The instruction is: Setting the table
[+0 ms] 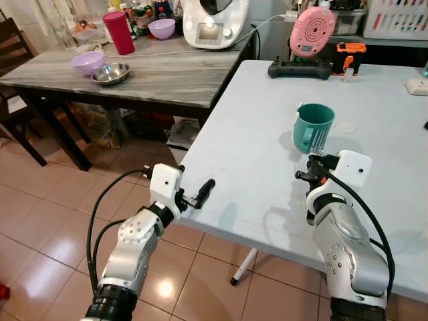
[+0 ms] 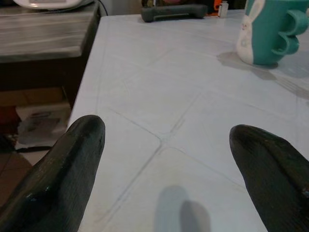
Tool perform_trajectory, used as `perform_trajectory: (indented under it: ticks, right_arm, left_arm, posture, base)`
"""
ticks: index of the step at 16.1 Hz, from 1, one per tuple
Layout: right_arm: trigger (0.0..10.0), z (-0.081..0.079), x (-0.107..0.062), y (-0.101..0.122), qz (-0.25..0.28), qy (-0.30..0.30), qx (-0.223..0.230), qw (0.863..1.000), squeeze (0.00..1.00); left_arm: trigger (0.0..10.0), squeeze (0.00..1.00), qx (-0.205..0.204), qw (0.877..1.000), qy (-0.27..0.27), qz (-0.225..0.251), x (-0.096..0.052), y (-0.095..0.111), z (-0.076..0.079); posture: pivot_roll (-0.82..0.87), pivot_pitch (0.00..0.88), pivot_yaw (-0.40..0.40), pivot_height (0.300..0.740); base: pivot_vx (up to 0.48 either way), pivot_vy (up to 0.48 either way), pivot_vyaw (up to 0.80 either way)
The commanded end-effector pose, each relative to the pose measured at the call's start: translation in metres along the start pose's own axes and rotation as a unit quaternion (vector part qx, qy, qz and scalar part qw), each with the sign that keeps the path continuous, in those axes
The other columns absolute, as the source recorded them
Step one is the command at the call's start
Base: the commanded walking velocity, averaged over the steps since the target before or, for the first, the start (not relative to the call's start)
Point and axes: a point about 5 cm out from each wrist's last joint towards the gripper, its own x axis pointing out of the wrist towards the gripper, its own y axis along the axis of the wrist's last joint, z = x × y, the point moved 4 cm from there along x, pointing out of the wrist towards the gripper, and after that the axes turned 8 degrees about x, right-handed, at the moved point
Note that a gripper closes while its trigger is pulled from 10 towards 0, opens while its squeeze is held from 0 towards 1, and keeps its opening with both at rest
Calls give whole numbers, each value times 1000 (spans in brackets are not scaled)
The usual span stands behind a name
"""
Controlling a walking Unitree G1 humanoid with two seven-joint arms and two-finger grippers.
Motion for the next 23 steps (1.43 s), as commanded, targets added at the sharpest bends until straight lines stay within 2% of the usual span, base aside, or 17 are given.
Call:
perform_trajectory:
  ticks: [1,7,12,14,16,18,19,20,22,23]
  right_arm:
    - [10000,-3,-2,5,10,5,10,1000,0]
    - [10000,-3,-3,-1,7,2,15,1000,0]
    - [10000,-8,-4,-1,17,15,14,1000,0]
    - [10000,-5,-3,-2,17,9,-1,1000,0]
    - [10000,-5,-1,-8,16,6,-44,999,0]
    - [10000,-9,-1,-12,16,17,-57,998,0]
    - [10000,-15,-2,-14,23,29,-82,996,0]
    - [10000,-16,-2,-15,22,32,-88,995,0]
    - [10000,-17,-3,-20,2,42,-66,997,0]
    - [10000,-17,-3,-19,7,42,-75,996,0]
  left_arm:
    - [10000,0,-7,1000,13,-5,-1,-1,-7]
    - [10000,0,-6,1000,13,-11,-2,-3,-6]
    - [10000,0,-2,1000,17,-14,0,-4,-9]
    - [10000,0,-2,1000,18,-13,2,-3,-8]
    - [10000,0,-1,1000,20,-13,3,-3,-7]
    - [10000,0,-1,1000,21,-12,4,-3,-6]
    - [10000,0,0,1000,23,-11,3,-3,-8]
    - [10000,0,1,1000,24,-11,3,-3,-8]
    - [10000,0,2,1000,26,-11,2,-3,-9]
    - [10000,0,4,1000,27,-11,1,-4,-10]
  posture:
    - [-329,25,129,740]
    - [-325,20,137,740]
    - [-322,5,143,740]
    - [-321,0,143,740]
    - [-320,0,143,740]
    - [-315,0,139,740]
    - [-306,0,140,740]
    - [-305,0,140,740]
    - [-300,0,142,740]
    - [-299,0,143,740]
  base:
    - [0,262,-463]
    - [0,409,-636]
    - [0,469,0]
    - [0,472,0]
    - [0,476,0]
    - [0,480,0]
    - [0,480,0]
    - [0,480,0]
    - [0,480,0]
    - [0,480,0]
